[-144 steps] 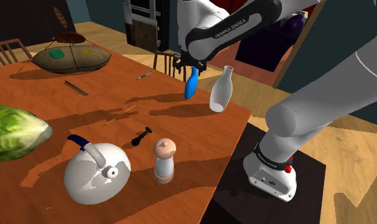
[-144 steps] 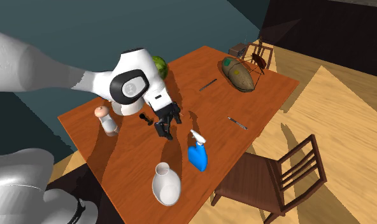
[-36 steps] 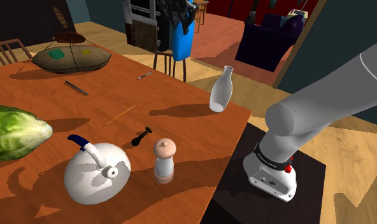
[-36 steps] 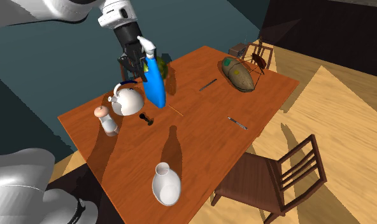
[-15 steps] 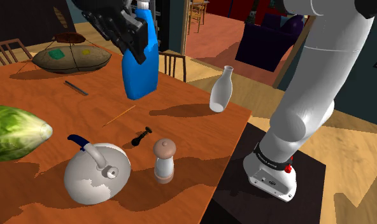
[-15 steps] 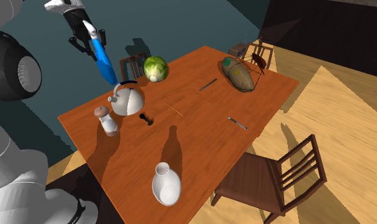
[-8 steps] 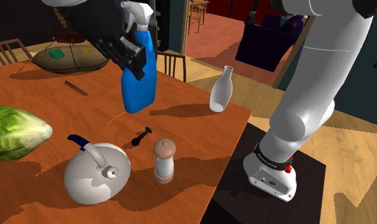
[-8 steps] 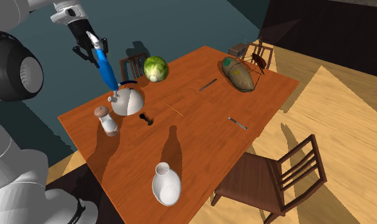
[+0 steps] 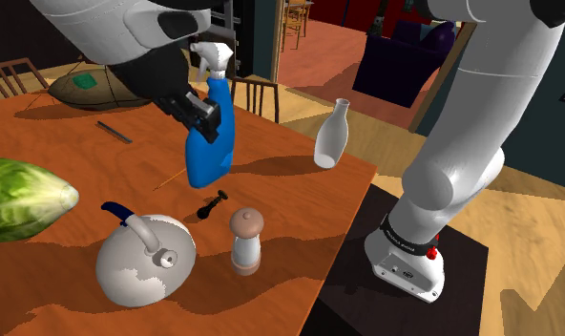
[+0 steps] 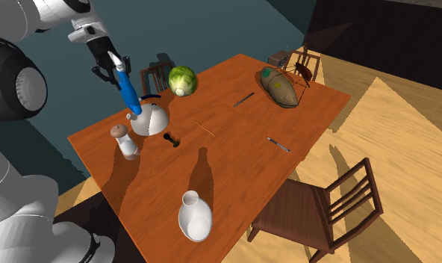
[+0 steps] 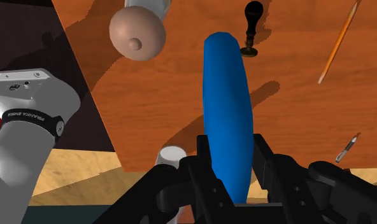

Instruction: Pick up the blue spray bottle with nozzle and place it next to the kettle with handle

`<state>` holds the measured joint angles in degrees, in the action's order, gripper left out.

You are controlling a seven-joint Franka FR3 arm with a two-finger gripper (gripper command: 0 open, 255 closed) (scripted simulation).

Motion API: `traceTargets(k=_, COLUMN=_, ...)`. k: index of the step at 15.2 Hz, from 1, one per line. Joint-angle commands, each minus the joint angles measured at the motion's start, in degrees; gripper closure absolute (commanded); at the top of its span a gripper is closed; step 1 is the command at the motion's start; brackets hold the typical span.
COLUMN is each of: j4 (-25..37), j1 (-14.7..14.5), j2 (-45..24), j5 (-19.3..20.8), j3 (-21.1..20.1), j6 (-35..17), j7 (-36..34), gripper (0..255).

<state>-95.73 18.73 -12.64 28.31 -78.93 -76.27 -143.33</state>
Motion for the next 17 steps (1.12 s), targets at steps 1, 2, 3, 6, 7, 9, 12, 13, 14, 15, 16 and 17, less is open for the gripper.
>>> traceTargets(k=1, j4=-1.4, j1=0.2, j2=-0.2, j5=0.1, j3=0.0, j6=-1.3, j7=-0.5, gripper=255)
traceTargets(k=2, j4=-2.1, j1=0.4, j2=-0.2, j5=0.1, j3=0.0, j6=-2.0, j7=-0.7, gripper=255)
traceTargets(k=3, j4=-2.9, j1=0.5, j2=-0.3, j5=0.1, j3=0.0, j6=-2.7, j7=-1.0, gripper=255)
traceTargets(k=6, j4=-5.0, j1=0.7, j2=-0.6, j5=0.4, j3=0.1, j6=-4.7, j7=-1.8, gripper=255)
traceTargets(k=7, j4=-5.7, j1=0.7, j2=-0.8, j5=0.5, j3=0.2, j6=-5.4, j7=-2.1, gripper=255)
traceTargets(k=9, j4=-7.0, j1=0.6, j2=-1.2, j5=0.8, j3=0.5, j6=-6.6, j7=-2.8, gripper=255)
traceTargets(k=12, j4=-8.8, j1=0.2, j2=-2.0, j5=1.5, j3=1.0, j6=-8.4, j7=-3.8, gripper=255)
traceTargets(k=13, j4=-9.4, j1=0.0, j2=-2.2, j5=1.7, j3=1.2, j6=-9.0, j7=-4.2, gripper=255)
traceTargets(k=14, j4=-10.0, j1=-0.2, j2=-2.5, j5=2.0, j3=1.4, j6=-9.6, j7=-4.5, gripper=255)
traceTargets(k=15, j4=-10.5, j1=-0.4, j2=-2.9, j5=2.3, j3=1.7, j6=-10.2, j7=-4.9, gripper=255)
traceTargets(k=16, j4=-11.1, j1=-0.6, j2=-3.2, j5=2.5, j3=2.0, j6=-10.7, j7=-5.3, gripper=255)
traceTargets(k=17, j4=-11.6, j1=-0.9, j2=-3.6, j5=2.9, j3=2.2, j6=-11.2, j7=-5.7, gripper=255)
